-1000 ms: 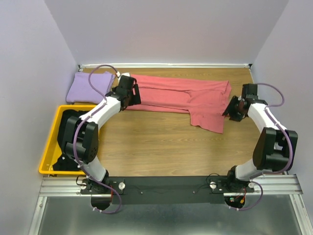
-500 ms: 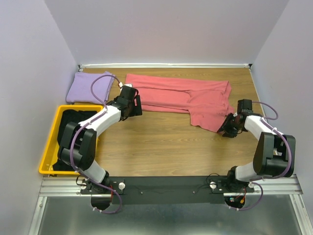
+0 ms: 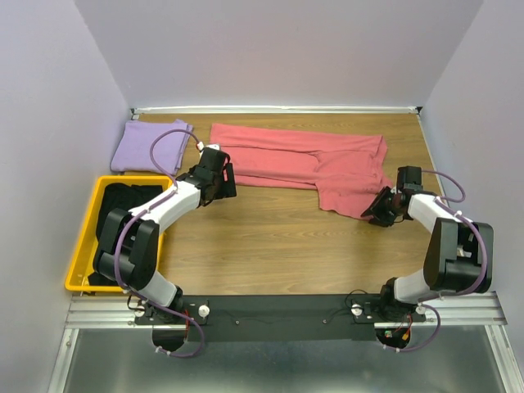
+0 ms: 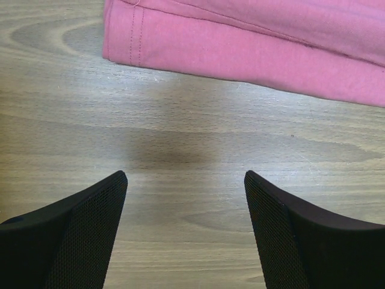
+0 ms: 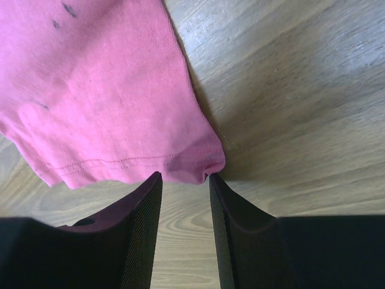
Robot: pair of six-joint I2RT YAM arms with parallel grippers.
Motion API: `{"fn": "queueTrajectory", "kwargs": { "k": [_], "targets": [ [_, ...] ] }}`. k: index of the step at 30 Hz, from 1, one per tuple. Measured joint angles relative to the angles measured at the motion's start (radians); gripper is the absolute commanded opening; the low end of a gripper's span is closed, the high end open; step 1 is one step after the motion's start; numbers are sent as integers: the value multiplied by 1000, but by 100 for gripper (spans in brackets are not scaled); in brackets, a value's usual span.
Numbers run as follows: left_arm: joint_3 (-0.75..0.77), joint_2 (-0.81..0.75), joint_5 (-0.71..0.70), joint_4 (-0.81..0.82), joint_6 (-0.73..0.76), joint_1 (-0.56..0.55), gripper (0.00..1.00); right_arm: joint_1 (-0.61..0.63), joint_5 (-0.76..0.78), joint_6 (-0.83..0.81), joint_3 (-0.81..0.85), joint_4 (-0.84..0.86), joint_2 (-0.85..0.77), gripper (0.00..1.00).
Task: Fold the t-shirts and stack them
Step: Fold the tshirt
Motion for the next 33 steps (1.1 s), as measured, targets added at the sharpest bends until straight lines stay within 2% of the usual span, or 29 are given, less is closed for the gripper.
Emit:
{"fn": "queueTrajectory", "kwargs": {
  "k": [4,8,11,12,22,29,33],
  "targets": [
    [0,-3,0,3,0,0,86,0,4,14,0,23,8,34],
    [0,-3,0,4,0,0,86,0,9,26,0,46,21,17],
    [0,-3,0,6,0,0,86,0,10,32,0,65,35,8],
    [0,-3,1,6,0,0,86,0,10,35,1,71,39,1],
    [0,-3,1,6,1,0,86,16,0,58,74,81,98,1],
    [0,6,1,7,1,0,86,43,-15,79,357,97,230,1],
    [0,12,1,8,1,0,86,47,-27,86,542,124,362,0]
  ]
}}
